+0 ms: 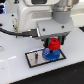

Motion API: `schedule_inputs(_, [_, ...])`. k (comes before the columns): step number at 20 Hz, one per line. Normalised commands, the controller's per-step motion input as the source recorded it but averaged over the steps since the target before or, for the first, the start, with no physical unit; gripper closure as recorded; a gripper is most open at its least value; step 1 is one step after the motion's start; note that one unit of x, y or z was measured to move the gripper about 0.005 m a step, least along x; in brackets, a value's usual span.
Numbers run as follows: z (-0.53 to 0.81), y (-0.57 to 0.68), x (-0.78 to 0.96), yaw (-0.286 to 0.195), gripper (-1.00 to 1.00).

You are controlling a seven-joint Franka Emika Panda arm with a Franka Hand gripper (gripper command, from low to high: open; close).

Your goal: Insert the blue gear onto the right peg, followed by the red gear

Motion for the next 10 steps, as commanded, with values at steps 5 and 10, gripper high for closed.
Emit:
schedule_inputs(5, [-0.01, -0.04, 0.19, 0.0, 1.0])
schedule_inputs(10, [0.18, -0.08, 0.27, 0.0, 1.0])
